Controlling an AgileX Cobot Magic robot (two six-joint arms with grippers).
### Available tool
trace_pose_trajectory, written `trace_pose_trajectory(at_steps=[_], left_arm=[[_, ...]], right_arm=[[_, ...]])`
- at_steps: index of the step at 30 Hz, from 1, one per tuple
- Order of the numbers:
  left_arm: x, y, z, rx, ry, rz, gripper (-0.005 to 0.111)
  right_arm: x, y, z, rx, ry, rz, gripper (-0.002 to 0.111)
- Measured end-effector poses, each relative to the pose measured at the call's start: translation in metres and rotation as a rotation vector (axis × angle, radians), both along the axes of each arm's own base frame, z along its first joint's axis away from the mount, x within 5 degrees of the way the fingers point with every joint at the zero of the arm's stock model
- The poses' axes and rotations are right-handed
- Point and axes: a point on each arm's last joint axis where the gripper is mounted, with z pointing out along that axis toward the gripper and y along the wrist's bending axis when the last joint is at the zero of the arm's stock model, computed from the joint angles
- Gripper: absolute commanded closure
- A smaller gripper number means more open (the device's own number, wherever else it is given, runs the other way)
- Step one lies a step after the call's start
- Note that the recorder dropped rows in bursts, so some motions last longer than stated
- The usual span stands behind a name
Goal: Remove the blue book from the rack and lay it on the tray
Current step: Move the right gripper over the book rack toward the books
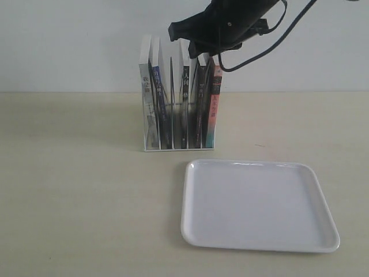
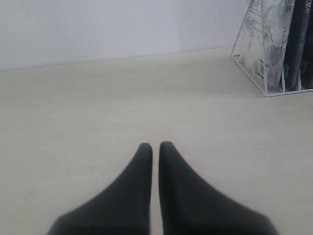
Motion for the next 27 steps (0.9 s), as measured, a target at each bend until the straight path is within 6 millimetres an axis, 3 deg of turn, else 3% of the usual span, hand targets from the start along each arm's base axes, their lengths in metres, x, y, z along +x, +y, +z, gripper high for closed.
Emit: trace_pose_trajectory(at_steps=[27], left_arm=[[0.0000,0.0000,0.0000,0.000,0.000,0.000,0.102]], right_arm=[[0.0035,0.0016,0.0013,0.045,-0.023,-0.030,0.067]])
